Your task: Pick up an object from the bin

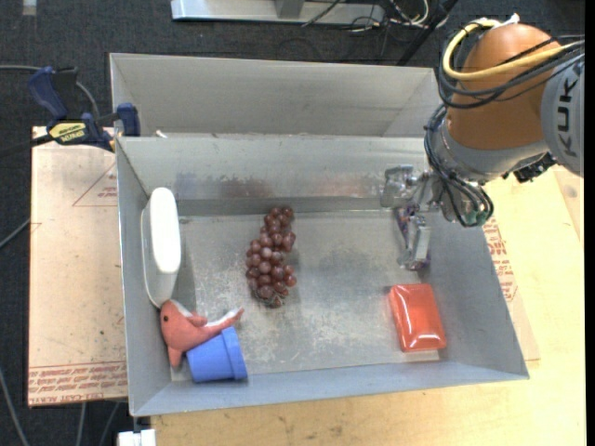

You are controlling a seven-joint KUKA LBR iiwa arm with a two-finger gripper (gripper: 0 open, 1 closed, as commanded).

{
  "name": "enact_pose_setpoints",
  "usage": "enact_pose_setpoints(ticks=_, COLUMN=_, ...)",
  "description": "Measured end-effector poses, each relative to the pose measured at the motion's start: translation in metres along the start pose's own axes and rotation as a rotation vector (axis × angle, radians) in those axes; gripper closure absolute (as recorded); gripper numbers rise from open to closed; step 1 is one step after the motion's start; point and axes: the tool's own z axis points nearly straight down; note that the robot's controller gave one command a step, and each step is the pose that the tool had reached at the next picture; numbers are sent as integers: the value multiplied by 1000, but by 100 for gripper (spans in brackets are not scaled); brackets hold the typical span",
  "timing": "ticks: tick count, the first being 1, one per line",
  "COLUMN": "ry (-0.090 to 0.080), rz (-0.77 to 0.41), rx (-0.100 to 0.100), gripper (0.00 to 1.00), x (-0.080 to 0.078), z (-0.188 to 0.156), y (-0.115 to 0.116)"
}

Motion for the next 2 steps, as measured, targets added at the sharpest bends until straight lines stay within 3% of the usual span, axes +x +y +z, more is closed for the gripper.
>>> enact_pose_setpoints(ticks=1, ry=-8, rz=-1, rx=1, gripper=0, x=-1, z=-5, y=0)
enact_pose_setpoints(ticks=2, ry=-10, rz=-2, rx=3, gripper=0, x=-26, z=6, y=25)
